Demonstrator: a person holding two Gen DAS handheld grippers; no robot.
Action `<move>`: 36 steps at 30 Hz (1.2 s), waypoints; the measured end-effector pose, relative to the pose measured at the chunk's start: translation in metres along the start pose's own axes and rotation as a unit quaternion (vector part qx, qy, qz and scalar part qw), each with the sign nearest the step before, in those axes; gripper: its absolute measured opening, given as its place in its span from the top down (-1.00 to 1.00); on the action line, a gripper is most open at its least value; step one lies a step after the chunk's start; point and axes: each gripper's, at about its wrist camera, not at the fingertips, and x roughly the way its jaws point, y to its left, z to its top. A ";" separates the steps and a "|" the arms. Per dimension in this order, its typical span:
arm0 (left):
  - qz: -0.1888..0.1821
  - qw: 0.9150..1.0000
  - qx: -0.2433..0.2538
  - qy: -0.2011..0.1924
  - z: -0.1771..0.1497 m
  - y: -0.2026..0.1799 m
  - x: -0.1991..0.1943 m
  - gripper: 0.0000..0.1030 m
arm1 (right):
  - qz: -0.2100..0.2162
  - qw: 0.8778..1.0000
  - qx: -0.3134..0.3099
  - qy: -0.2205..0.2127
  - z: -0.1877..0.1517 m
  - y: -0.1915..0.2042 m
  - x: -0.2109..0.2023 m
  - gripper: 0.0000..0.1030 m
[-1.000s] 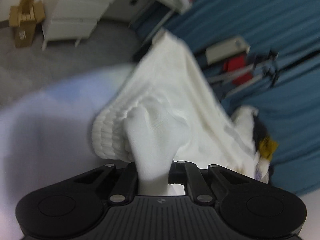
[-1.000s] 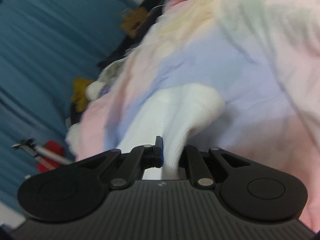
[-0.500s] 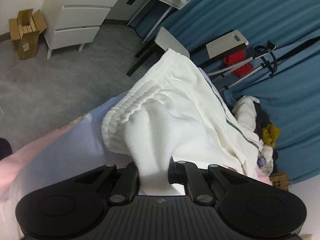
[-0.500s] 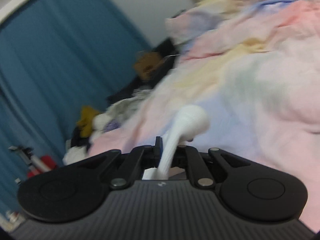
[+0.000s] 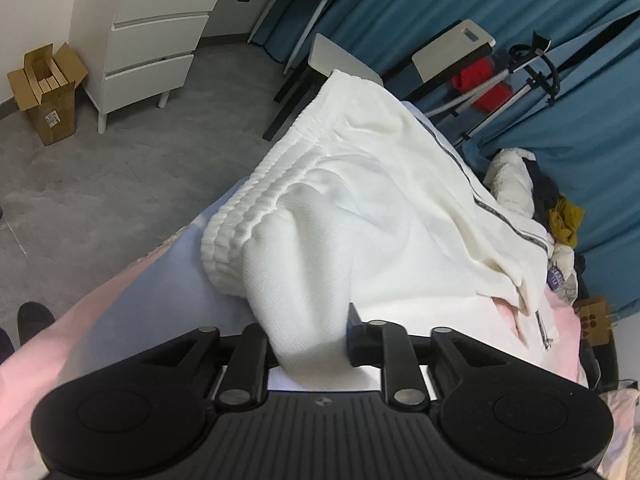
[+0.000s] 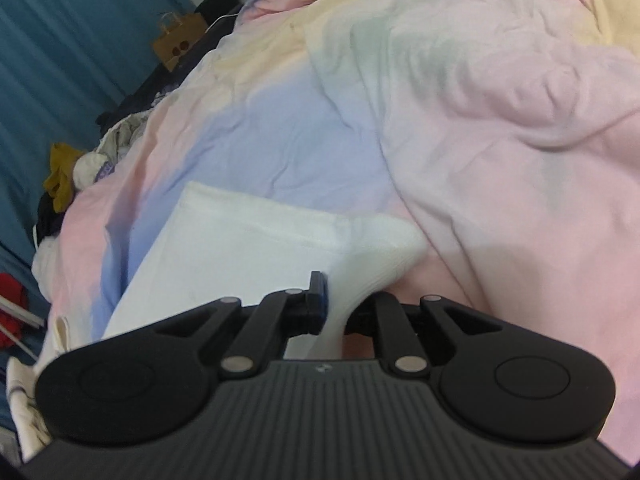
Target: Fold clothes
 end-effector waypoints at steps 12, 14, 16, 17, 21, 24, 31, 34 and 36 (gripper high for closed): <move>0.015 0.989 0.130 -0.072 -0.015 -0.055 -0.074 -0.62 | -0.014 0.992 -0.020 -0.125 0.011 0.016 -0.057 -0.71; 0.012 0.982 0.164 -0.093 -0.022 -0.078 -0.080 -0.63 | -0.004 0.987 -0.050 -0.150 0.008 0.028 -0.068 -0.67; -0.005 0.974 0.199 -0.105 -0.034 -0.102 -0.080 -0.72 | 0.016 0.984 -0.084 -0.157 0.003 0.042 -0.075 -0.67; -0.014 0.970 0.216 -0.110 -0.041 -0.114 -0.079 -0.77 | 0.028 0.982 -0.104 -0.158 -0.001 0.050 -0.079 -0.67; -0.040 0.952 0.283 -0.110 -0.082 -0.166 -0.057 -0.84 | 0.086 0.972 -0.147 -0.160 -0.022 0.073 -0.097 -0.66; -0.062 0.941 0.317 -0.105 -0.110 -0.199 -0.034 -0.84 | 0.144 0.966 -0.153 -0.150 -0.039 0.083 -0.111 -0.66; -0.085 0.928 0.349 -0.097 -0.167 -0.241 0.029 -0.84 | 0.256 0.944 -0.200 -0.063 -0.090 0.112 -0.109 -0.62; -0.085 0.933 0.337 -0.091 -0.173 -0.241 0.045 -0.83 | 0.290 0.929 -0.232 -0.004 -0.113 0.130 -0.096 -0.47; -0.091 0.935 0.329 -0.091 -0.168 -0.241 0.054 -0.83 | 0.304 0.915 -0.264 0.021 -0.127 0.155 -0.085 -0.32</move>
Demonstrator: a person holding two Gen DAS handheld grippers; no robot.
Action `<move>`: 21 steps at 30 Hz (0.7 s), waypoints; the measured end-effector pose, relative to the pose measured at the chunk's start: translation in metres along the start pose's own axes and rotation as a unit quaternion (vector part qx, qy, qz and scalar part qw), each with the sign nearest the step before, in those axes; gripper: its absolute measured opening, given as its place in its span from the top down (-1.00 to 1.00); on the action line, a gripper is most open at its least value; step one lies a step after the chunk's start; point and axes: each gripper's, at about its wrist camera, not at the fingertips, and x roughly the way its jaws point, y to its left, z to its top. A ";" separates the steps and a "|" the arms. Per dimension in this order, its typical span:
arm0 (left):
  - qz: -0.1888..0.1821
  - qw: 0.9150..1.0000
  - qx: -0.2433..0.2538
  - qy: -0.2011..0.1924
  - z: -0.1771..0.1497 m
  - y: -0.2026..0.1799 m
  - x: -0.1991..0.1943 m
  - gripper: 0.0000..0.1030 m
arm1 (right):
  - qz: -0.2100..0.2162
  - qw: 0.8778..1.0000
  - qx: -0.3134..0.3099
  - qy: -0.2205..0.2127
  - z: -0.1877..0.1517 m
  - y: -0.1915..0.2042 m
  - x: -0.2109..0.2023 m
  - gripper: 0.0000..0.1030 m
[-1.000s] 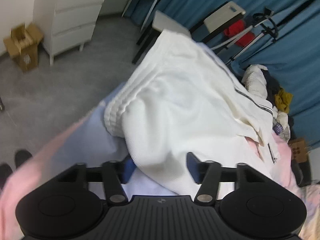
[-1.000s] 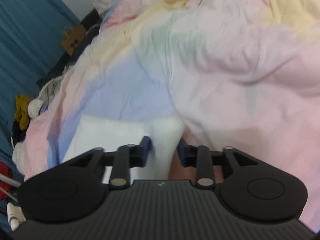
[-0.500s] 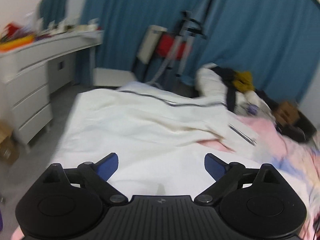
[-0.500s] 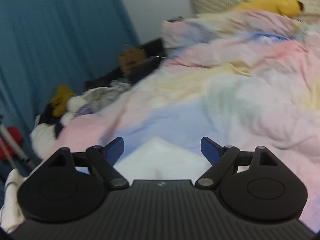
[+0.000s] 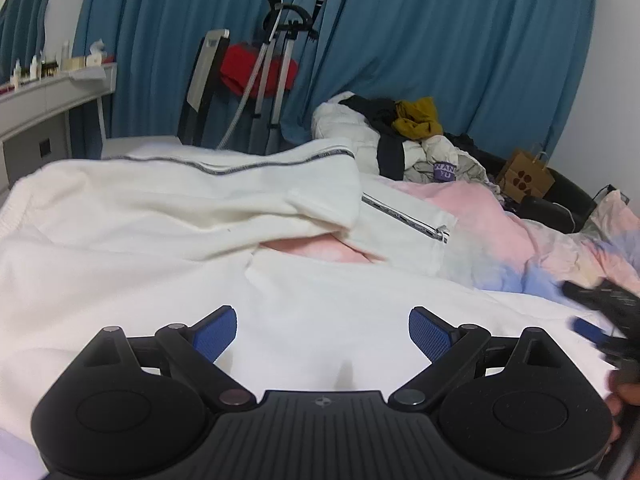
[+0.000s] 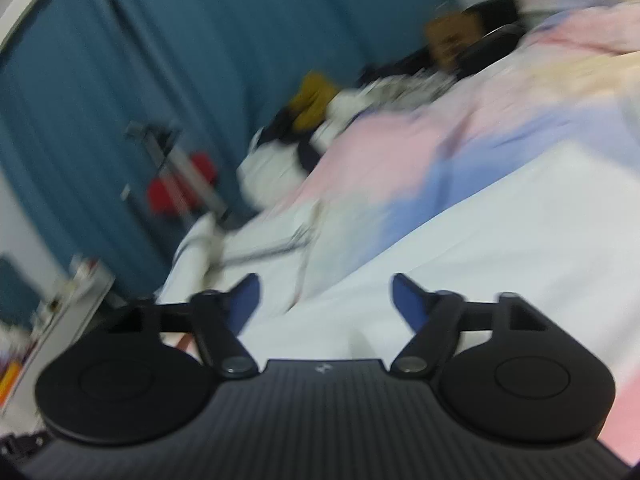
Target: Fold clothes
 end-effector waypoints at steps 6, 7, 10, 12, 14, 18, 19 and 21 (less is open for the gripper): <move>-0.008 1.000 -0.024 0.001 0.000 0.016 0.028 -0.84 | 0.064 0.993 -0.023 0.100 0.006 0.052 0.121 -0.32; -0.008 0.999 -0.037 0.015 -0.003 0.026 0.034 -0.84 | 0.051 0.991 -0.043 0.118 0.003 0.061 0.141 -0.31; -0.003 0.993 -0.103 0.053 -0.017 0.060 0.057 -0.84 | 0.019 0.984 -0.078 0.159 -0.007 0.063 0.187 -0.34; -0.005 0.988 -0.129 0.087 -0.022 0.076 0.076 -0.83 | 0.014 0.981 -0.076 0.179 -0.017 0.055 0.208 -0.35; -0.006 0.989 -0.122 0.079 -0.023 0.083 0.090 -0.83 | 0.029 0.981 -0.082 0.175 -0.018 0.055 0.219 -0.44; 0.001 0.997 -0.060 0.054 -0.020 0.081 0.114 -0.84 | 0.044 0.984 -0.075 0.157 -0.011 0.057 0.223 0.26; 0.001 0.998 -0.048 0.050 -0.017 0.080 0.119 -0.84 | 0.026 0.984 -0.083 0.157 -0.010 0.058 0.224 0.51; -0.003 0.998 -0.038 0.047 -0.005 0.080 0.128 -0.83 | 0.013 0.984 -0.073 0.160 -0.004 0.057 0.218 0.68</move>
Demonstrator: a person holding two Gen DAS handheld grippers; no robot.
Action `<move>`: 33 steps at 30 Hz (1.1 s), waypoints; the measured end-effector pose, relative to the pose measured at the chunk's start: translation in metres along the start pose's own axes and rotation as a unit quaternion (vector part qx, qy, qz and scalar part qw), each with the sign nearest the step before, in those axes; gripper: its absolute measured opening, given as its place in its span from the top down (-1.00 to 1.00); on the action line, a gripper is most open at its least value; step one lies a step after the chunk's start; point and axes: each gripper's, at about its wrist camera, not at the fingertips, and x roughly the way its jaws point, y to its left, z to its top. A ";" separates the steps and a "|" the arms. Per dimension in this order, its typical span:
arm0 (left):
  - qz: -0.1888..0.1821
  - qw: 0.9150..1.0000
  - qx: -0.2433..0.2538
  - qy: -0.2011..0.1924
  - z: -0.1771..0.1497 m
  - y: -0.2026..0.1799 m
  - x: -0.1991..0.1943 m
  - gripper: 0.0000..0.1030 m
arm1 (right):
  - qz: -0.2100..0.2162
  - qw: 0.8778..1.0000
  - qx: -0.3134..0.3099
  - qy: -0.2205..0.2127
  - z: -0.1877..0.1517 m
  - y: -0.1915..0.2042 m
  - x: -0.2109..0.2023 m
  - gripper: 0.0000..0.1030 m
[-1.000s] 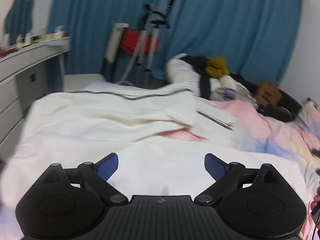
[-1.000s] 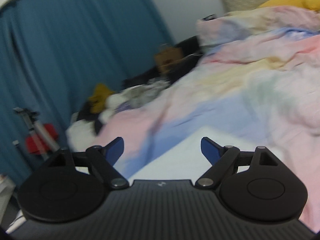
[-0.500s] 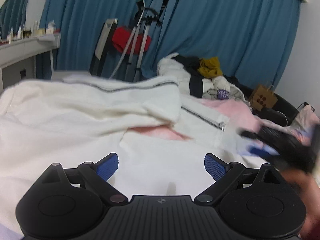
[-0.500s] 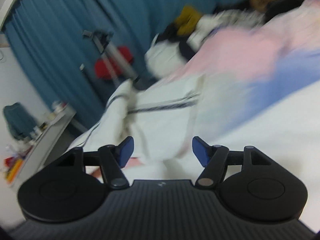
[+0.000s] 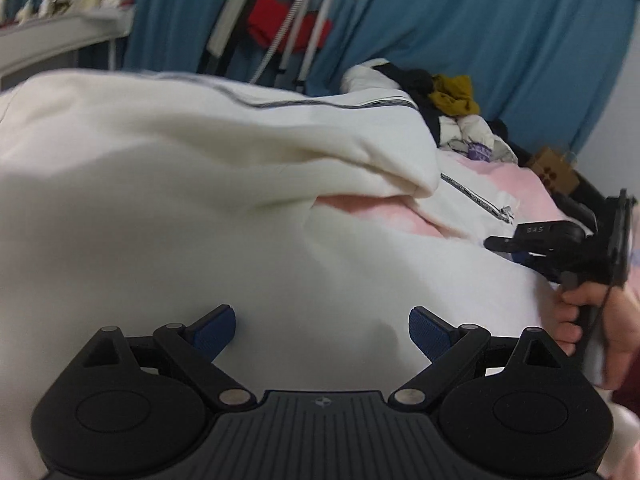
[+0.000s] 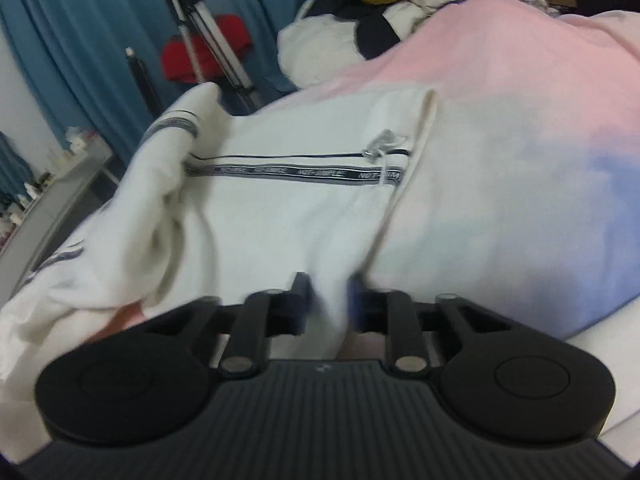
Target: Fold clothes
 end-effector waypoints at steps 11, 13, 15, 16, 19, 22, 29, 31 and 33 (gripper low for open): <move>-0.020 0.999 -0.032 -0.025 0.022 0.008 -0.038 -0.81 | -0.076 0.992 -0.072 -0.064 0.061 0.014 -0.091 0.81; -0.015 0.999 -0.032 -0.018 0.010 0.008 -0.061 -0.81 | -0.104 0.987 -0.089 -0.077 0.081 0.008 -0.101 0.81; -0.026 0.999 -0.046 -0.010 -0.001 0.007 -0.091 -0.81 | -0.132 0.981 -0.103 -0.094 0.104 0.001 -0.115 0.81; -0.038 0.998 -0.055 -0.012 -0.008 0.006 -0.109 -0.81 | -0.149 0.976 -0.113 -0.110 0.117 -0.002 -0.122 0.81; -0.041 0.997 -0.055 -0.031 -0.018 0.003 -0.145 -0.84 | -0.205 0.957 -0.133 -0.155 0.156 -0.012 -0.143 0.81; -0.034 0.996 -0.055 -0.057 -0.010 0.002 -0.151 -0.84 | -0.234 0.944 -0.138 -0.186 0.190 -0.022 -0.165 0.81; -0.029 0.997 -0.053 -0.045 0.005 0.011 -0.113 -0.84 | -0.269 0.927 -0.159 -0.207 0.195 -0.074 -0.174 0.81; -0.029 0.998 -0.054 -0.031 0.005 0.014 -0.097 -0.84 | -0.280 0.933 -0.141 -0.177 0.172 -0.106 -0.163 0.81; -0.028 0.998 -0.050 -0.023 0.006 0.014 -0.086 -0.84 | -0.295 0.936 -0.132 -0.137 0.139 -0.137 -0.148 0.81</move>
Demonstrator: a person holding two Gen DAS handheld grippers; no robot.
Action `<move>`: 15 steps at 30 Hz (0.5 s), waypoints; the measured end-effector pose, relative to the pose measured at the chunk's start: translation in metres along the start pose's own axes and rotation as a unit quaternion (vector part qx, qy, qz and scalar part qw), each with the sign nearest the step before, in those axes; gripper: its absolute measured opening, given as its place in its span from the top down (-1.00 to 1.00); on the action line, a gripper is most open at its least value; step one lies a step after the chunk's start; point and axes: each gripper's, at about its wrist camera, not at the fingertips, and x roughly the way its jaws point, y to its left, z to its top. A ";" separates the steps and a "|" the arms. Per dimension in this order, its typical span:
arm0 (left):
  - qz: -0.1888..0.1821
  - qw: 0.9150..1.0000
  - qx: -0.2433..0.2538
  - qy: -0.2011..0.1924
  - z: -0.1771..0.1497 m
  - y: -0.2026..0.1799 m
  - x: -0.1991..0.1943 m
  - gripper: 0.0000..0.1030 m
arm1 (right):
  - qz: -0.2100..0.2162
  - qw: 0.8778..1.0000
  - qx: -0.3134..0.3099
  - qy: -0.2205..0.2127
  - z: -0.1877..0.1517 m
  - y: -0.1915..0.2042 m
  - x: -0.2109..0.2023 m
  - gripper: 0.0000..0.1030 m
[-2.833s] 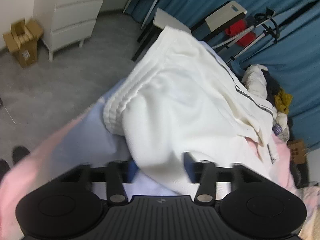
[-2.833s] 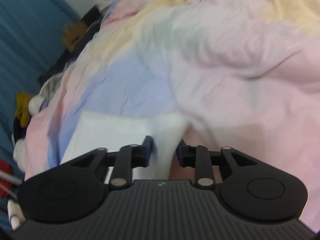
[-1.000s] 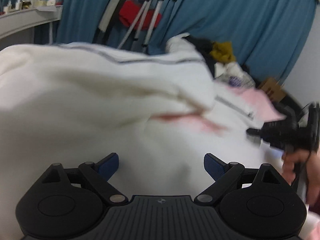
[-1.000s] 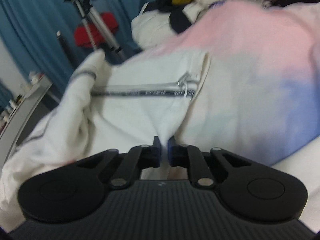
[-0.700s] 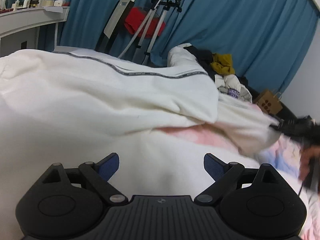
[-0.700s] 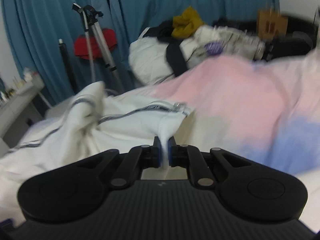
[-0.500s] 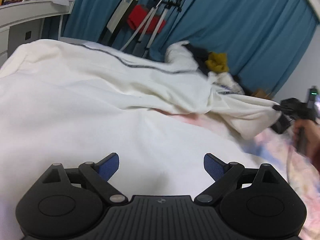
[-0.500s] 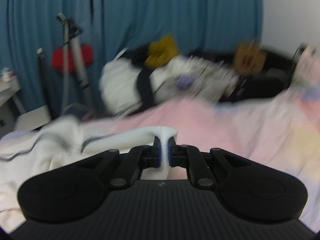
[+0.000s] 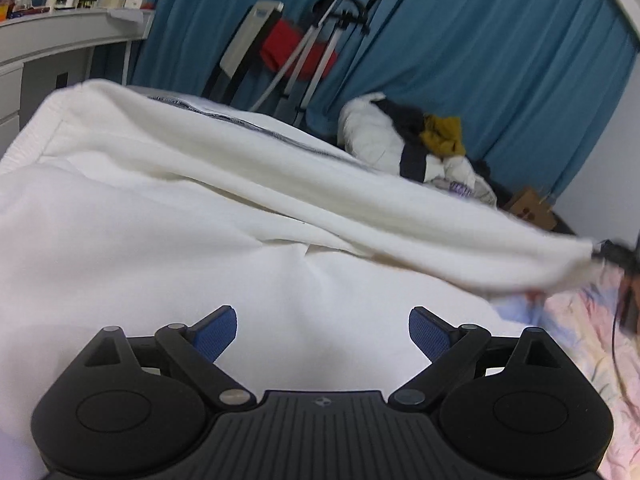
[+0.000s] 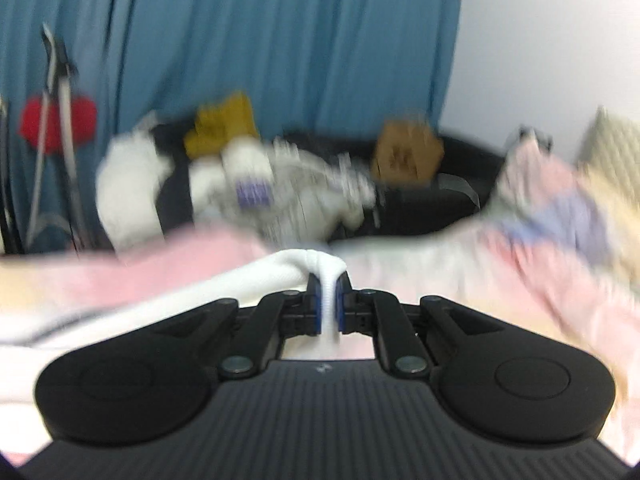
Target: Fold clothes
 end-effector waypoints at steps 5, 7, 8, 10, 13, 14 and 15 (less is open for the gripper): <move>0.006 1.000 0.022 0.009 -0.001 -0.002 0.009 -0.84 | -0.007 0.996 0.029 0.088 -0.096 -0.023 0.030 0.81; 0.008 1.000 0.027 0.012 -0.003 -0.003 0.009 -0.84 | 0.004 0.994 0.048 0.099 -0.121 -0.024 0.030 0.80; 0.008 0.999 0.028 0.012 -0.003 -0.005 0.008 -0.84 | 0.011 0.994 0.061 0.095 -0.127 -0.025 0.027 0.79; 0.011 0.999 0.033 0.010 -0.004 -0.007 0.005 -0.84 | 0.021 0.991 0.096 0.090 -0.128 -0.030 0.018 0.75; 0.011 0.999 0.039 0.005 -0.005 -0.011 0.000 -0.84 | 0.030 0.987 0.134 0.085 -0.130 -0.034 -0.009 0.66; 0.013 0.999 0.042 0.004 -0.005 -0.012 -0.002 -0.84 | 0.031 0.986 0.142 0.086 -0.129 -0.035 -0.020 0.58; 0.015 0.999 0.046 0.004 -0.005 -0.014 -0.004 -0.84 | 0.033 0.985 0.148 0.087 -0.129 -0.034 -0.031 0.43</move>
